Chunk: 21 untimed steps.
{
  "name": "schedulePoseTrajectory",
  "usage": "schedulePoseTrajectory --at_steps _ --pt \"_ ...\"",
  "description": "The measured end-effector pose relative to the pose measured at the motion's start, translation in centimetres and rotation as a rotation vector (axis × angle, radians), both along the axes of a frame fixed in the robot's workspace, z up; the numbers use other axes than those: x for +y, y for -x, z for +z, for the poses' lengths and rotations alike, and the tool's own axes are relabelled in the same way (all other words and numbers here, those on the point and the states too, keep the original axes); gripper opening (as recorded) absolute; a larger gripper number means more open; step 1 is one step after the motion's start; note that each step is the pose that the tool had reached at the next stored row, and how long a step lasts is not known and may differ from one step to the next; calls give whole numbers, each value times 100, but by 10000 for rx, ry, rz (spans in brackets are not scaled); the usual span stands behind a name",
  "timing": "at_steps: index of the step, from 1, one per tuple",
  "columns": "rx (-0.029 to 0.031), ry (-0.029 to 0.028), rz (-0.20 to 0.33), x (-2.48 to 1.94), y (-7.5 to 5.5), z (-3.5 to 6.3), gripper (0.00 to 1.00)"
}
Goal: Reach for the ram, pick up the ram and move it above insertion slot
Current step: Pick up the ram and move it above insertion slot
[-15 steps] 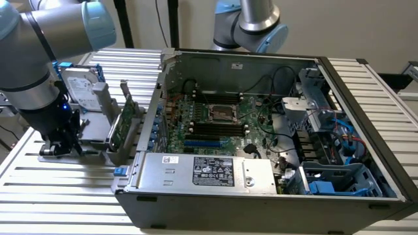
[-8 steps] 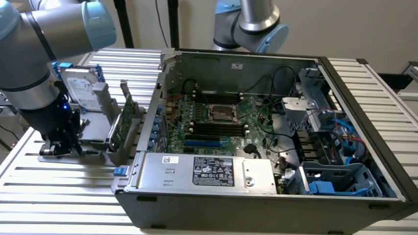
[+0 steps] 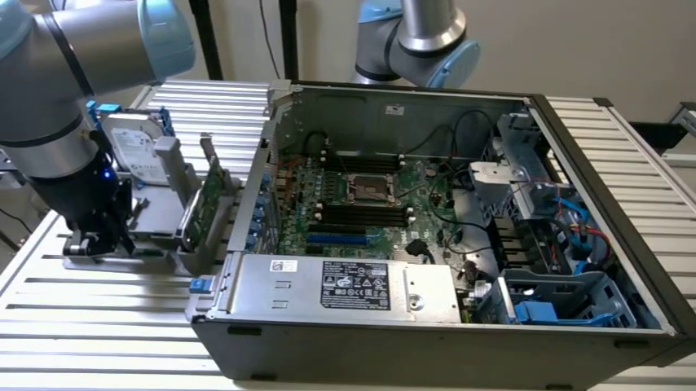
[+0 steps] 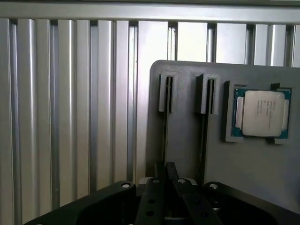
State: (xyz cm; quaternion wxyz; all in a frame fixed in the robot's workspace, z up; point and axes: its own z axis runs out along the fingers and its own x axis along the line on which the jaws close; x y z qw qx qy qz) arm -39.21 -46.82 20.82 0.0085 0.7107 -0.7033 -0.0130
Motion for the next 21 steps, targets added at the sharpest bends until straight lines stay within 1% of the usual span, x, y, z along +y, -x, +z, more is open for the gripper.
schedulePoseTrajectory --at_steps 3,6,15,18,21 --pt "76 2 -3 0 -10 76 13" --pt "102 1 -4 1 -22 191 13" --pt "108 2 -4 1 -72 600 13" --pt "110 3 -3 1 -122 736 13" --pt "108 2 -5 2 -226 872 13"
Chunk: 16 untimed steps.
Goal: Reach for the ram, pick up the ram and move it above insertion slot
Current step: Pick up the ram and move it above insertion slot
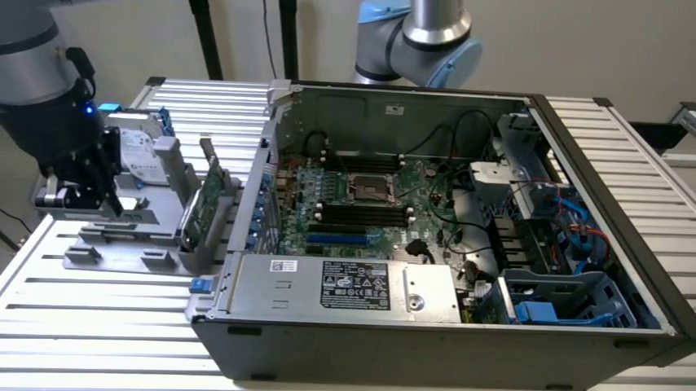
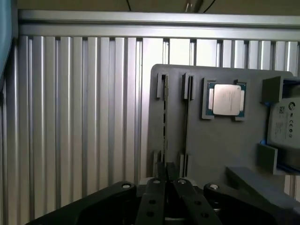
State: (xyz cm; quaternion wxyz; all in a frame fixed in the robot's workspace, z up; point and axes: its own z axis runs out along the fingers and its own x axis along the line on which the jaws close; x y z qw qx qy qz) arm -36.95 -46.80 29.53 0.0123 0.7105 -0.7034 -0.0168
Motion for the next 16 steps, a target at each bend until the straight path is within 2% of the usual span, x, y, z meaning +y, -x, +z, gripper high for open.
schedulePoseTrajectory --at_steps 16 --pt "5 1 1 4 -637 730 13"
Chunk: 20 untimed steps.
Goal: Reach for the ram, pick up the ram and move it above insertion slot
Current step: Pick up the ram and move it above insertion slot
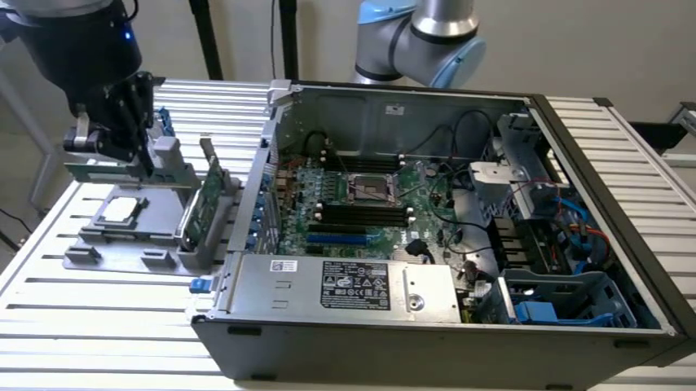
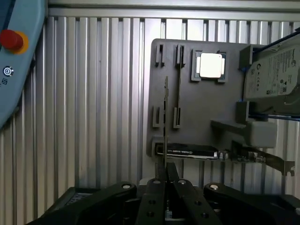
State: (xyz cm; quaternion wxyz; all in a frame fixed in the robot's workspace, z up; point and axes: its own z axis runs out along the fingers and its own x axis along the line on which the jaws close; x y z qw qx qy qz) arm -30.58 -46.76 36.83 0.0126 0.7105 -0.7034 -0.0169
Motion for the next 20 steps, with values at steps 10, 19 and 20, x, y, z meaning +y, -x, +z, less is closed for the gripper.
schedulePoseTrajectory --at_steps 10,19,20 --pt "-2 -2 1 54 -318 380 13" --pt "-1 -1 1 137 -573 440 13" --pt "-1 -1 0 147 -604 440 13"
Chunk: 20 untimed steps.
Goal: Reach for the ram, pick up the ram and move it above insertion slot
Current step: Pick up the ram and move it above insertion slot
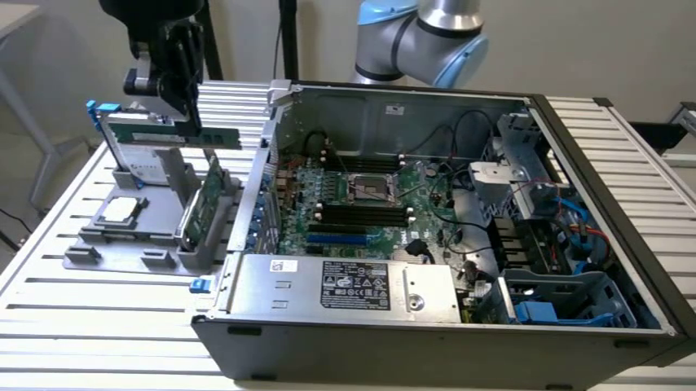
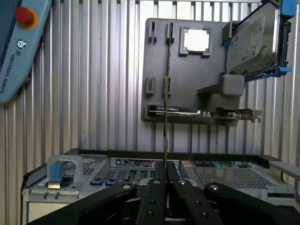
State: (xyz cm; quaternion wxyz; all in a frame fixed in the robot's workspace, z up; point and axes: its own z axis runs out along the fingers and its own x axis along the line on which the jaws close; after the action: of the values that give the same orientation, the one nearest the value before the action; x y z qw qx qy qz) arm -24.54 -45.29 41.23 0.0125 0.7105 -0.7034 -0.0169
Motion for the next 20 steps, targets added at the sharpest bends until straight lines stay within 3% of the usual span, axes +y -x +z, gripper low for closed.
schedulePoseTrajectory --at_steps 10,20 --pt "1 1 1 90 -338 1 13" --pt "2 -5 1 152 -730 1 13"
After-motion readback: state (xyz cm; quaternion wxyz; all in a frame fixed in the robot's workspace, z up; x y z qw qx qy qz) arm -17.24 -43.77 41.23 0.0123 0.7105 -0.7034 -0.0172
